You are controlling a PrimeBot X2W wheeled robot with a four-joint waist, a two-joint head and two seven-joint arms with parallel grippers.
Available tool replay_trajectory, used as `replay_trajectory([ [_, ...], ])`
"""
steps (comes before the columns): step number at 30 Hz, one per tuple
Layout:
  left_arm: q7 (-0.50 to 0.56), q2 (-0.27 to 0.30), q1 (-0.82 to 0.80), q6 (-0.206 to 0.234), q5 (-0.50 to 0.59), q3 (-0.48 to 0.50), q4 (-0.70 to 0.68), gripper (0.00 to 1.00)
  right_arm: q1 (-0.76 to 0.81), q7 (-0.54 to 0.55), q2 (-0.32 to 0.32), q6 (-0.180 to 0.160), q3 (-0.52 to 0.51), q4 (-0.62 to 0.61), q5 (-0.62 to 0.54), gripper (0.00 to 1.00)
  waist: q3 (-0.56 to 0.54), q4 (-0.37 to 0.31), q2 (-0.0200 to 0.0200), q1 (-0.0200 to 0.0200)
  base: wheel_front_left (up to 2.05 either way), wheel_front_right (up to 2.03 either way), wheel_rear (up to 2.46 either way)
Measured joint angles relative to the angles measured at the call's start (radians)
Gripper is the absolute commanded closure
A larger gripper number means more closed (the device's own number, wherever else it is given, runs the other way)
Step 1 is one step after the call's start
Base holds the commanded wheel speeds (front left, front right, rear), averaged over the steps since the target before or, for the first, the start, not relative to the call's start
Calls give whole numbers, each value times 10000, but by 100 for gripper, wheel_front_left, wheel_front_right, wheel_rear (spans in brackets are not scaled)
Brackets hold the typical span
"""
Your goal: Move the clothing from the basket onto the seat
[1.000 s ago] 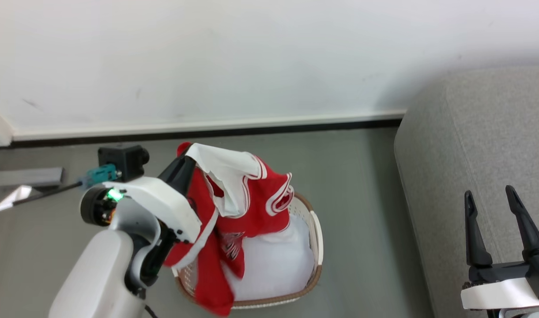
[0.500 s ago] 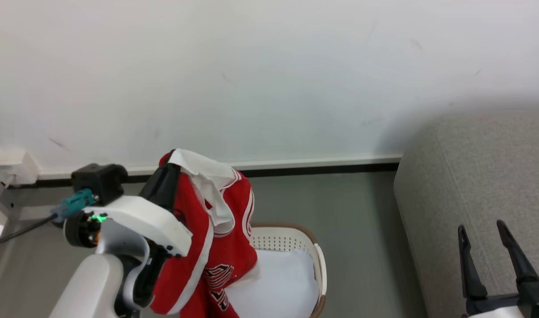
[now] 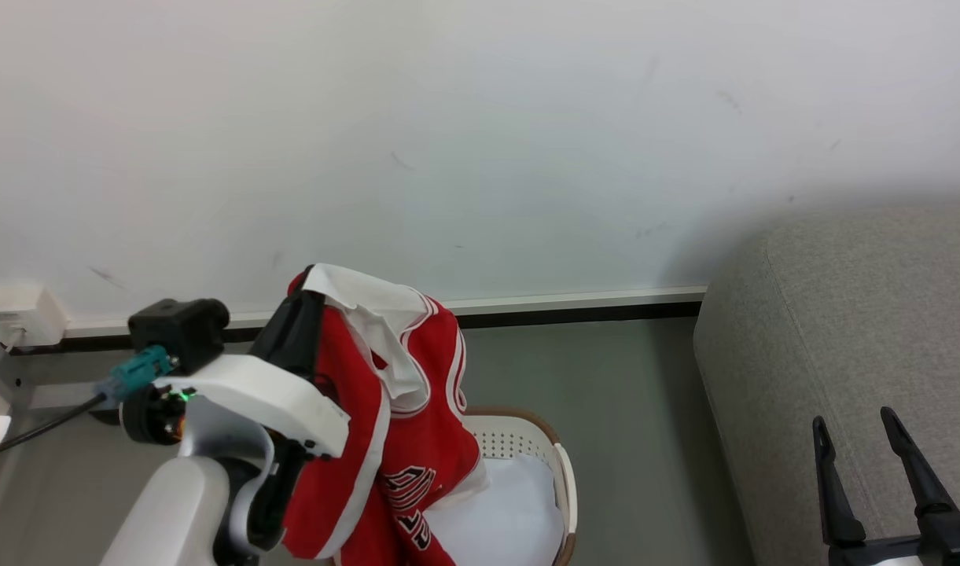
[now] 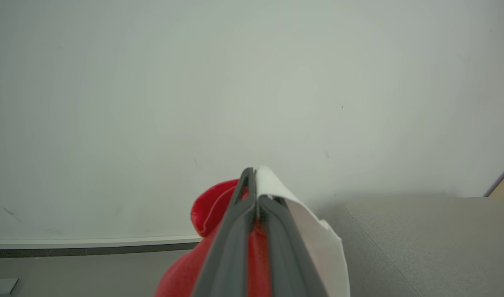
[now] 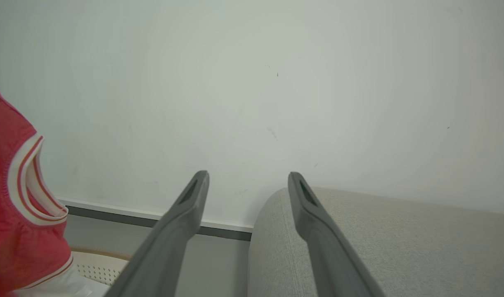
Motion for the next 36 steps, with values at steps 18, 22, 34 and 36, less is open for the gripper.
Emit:
replay_trajectory([
  [18,-81,-50,-440,86,77,-174,-201,100,-120,0,-75,0,560,-98,10,0,115,-179,0,0,0,0,0],
  [22,-4,-46,-625,40,82,-255,-198,100,-386,0,-219,0,1250,-245,128,0,136,-203,0,0,0,0,0],
  [34,230,-203,-1229,-314,167,-940,203,100,-2243,1032,-1300,0,5524,-748,1678,0,82,-233,0,0,0,0,0],
  [36,257,-309,-1271,-376,192,-1135,249,100,-2644,1252,-1394,0,6055,-901,1829,0,72,-217,0,0,0,0,0],
])
